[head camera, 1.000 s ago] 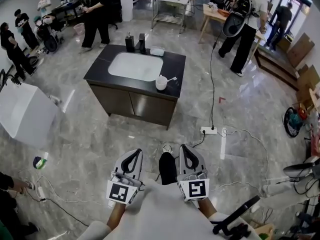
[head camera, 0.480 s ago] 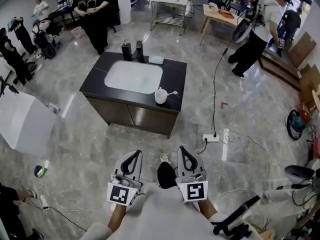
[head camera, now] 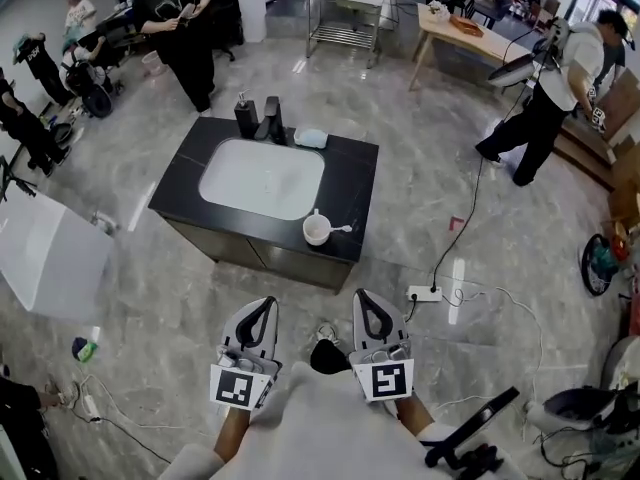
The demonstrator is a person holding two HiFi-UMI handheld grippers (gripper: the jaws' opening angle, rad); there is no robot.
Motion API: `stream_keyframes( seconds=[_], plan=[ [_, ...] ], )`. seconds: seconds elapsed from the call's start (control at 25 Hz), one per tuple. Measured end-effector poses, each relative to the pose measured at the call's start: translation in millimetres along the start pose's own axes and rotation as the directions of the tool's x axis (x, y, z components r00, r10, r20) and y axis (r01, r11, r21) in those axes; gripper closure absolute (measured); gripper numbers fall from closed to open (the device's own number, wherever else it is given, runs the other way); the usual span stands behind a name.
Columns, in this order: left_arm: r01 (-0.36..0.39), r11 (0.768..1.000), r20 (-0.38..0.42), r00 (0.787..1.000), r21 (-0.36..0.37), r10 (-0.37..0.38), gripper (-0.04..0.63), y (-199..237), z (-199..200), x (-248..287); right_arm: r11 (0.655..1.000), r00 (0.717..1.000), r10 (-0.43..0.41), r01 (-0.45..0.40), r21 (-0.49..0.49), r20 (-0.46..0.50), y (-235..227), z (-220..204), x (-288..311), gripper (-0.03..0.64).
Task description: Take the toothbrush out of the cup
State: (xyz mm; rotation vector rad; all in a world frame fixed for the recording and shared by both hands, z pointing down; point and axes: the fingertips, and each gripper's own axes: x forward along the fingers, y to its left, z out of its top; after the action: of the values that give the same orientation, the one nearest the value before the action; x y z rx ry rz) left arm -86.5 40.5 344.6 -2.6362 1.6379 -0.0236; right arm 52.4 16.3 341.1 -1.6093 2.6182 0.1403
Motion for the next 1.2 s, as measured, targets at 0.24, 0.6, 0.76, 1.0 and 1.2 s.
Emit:
stream_keyframes(
  seconds=[0.24,0.6,0.76,1.0,1.2],
  plan=[
    [-0.05,0.998,-0.005,0.999,0.034,0.05,0.6,31,2,53,0.999,0.999,0.037,-0.038,0.016,0.022,-34,2,56,0.612],
    [-0.094,0.993,-0.03,0.995,0.067,0.096,0.6,52,-1,92,0.995,0.996,0.085,-0.086,0.046,0.022,-56,-7,100,0.612],
    [-0.096,0.993,-0.042,0.994,0.075,0.099,0.6,52,-4,101,0.995,0.996,0.088,-0.089,0.041,0.019,-60,-13,107,0.612],
    [-0.093,0.993,-0.055,0.994,0.072,0.097,0.6,56,-7,108,0.993,0.994,0.106,-0.106,0.049,0.0,-60,-23,112,0.612],
    [-0.091,0.994,-0.056,0.994,0.062,0.094,0.6,62,-11,111,0.993,0.995,0.099,-0.099,0.058,-0.01,-57,-26,118,0.612]
  ],
)
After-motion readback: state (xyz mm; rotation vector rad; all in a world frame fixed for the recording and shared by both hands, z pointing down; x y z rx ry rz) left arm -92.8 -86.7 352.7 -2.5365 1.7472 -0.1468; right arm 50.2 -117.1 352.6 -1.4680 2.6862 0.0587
